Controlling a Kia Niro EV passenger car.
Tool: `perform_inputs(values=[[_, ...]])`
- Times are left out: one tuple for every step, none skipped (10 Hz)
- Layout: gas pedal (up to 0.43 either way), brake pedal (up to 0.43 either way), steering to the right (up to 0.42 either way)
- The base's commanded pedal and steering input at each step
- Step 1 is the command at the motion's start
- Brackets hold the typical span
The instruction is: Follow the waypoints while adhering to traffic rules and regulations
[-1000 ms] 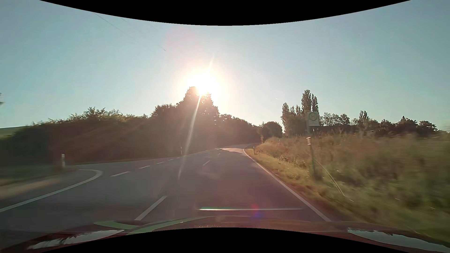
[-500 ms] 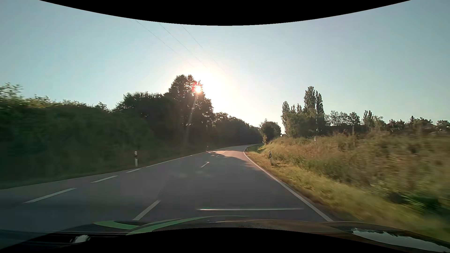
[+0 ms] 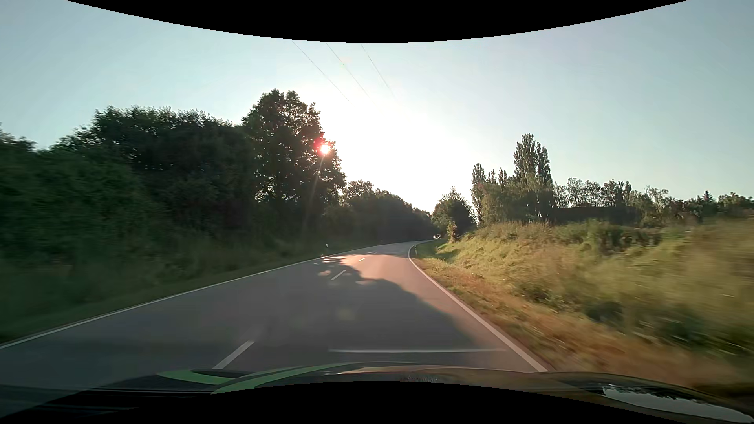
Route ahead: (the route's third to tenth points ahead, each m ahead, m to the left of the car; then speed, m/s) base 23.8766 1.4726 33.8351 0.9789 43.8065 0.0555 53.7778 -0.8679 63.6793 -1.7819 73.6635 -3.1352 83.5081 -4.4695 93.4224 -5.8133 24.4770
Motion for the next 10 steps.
perform_inputs(values=[[0.280,0.000,0.012],[0.280,0.000,0.012],[0.280,0.000,0.012],[0.280,0.000,0.012],[0.280,0.000,0.010],[0.280,0.000,0.009],[0.280,0.000,0.009],[0.280,0.000,0.009],[0.280,0.000,0.009],[0.280,0.000,0.009]])
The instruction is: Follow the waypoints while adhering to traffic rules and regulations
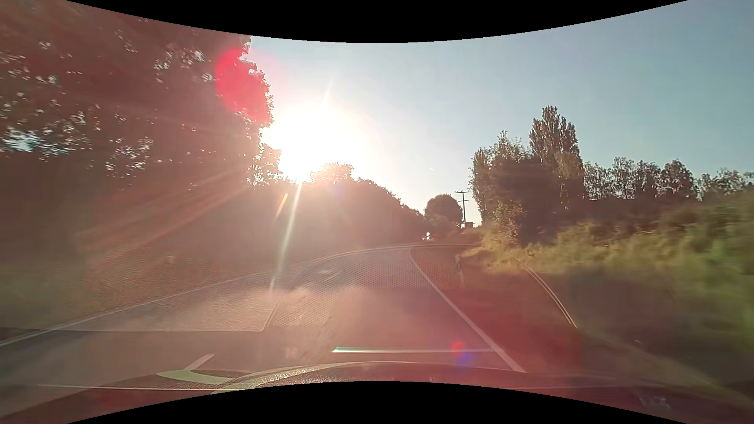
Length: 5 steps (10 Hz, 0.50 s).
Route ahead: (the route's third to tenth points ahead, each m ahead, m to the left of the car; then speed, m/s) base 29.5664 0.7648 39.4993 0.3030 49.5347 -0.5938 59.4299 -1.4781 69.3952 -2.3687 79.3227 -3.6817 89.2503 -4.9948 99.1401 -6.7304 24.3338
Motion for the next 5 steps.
perform_inputs(values=[[0.280,0.000,0.009],[0.287,0.000,0.009],[0.287,0.000,0.009],[0.287,0.000,0.010],[0.287,0.000,0.010]])
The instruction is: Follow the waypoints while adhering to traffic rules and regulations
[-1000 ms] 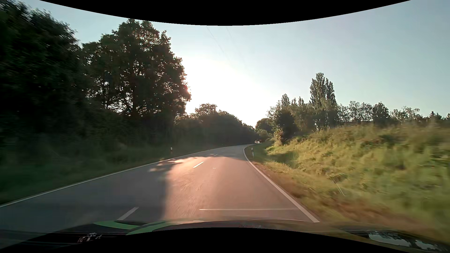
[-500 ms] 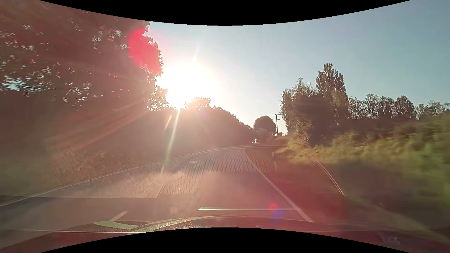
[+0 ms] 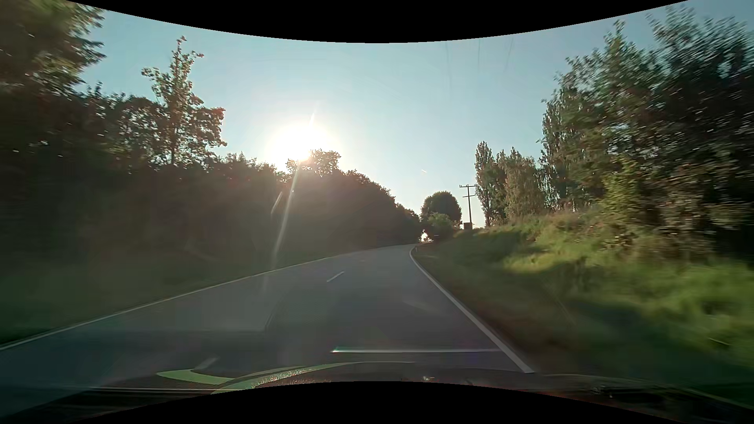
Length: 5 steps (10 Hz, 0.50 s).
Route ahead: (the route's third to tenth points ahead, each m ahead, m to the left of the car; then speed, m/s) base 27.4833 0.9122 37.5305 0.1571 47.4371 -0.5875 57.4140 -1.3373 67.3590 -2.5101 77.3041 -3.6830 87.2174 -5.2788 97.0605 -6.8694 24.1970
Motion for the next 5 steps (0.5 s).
perform_inputs(values=[[0.287,0.000,0.010],[0.287,0.000,0.011],[0.287,0.000,0.011],[0.287,0.000,0.011],[0.287,0.000,0.011]])
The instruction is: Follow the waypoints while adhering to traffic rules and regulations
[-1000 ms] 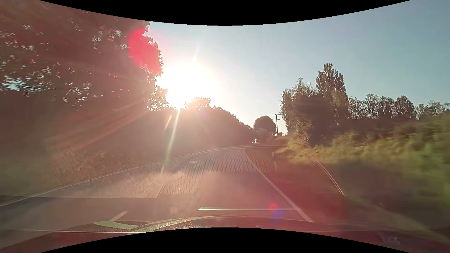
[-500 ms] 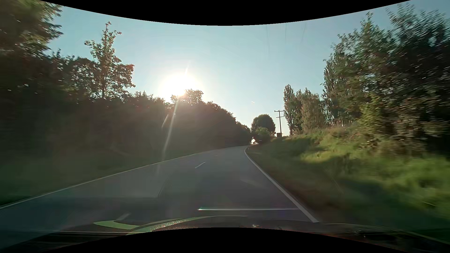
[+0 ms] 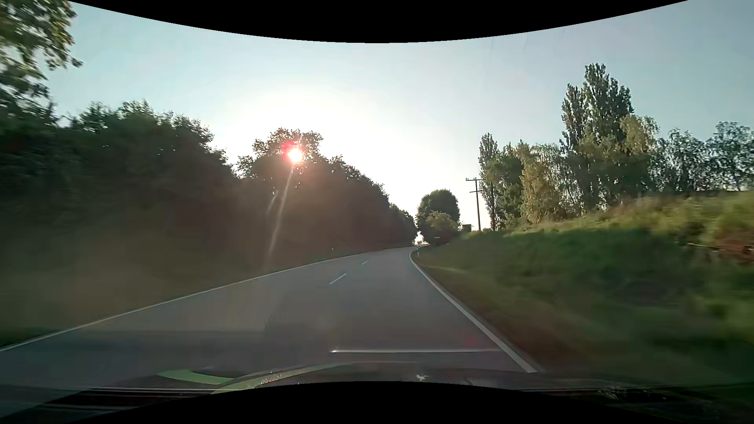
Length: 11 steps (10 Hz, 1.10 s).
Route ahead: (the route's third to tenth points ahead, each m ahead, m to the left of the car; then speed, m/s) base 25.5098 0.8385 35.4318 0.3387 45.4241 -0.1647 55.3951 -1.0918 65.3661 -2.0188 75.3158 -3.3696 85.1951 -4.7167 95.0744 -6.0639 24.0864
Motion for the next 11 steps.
perform_inputs(values=[[0.287,0.000,0.012],[0.287,0.000,0.012],[0.287,0.000,0.012],[0.287,0.000,0.012],[0.299,0.000,0.012],[0.299,0.000,0.012],[0.299,0.000,0.012],[0.299,0.000,0.011],[0.299,0.000,0.011],[0.299,0.000,0.011],[0.299,0.000,0.010]])
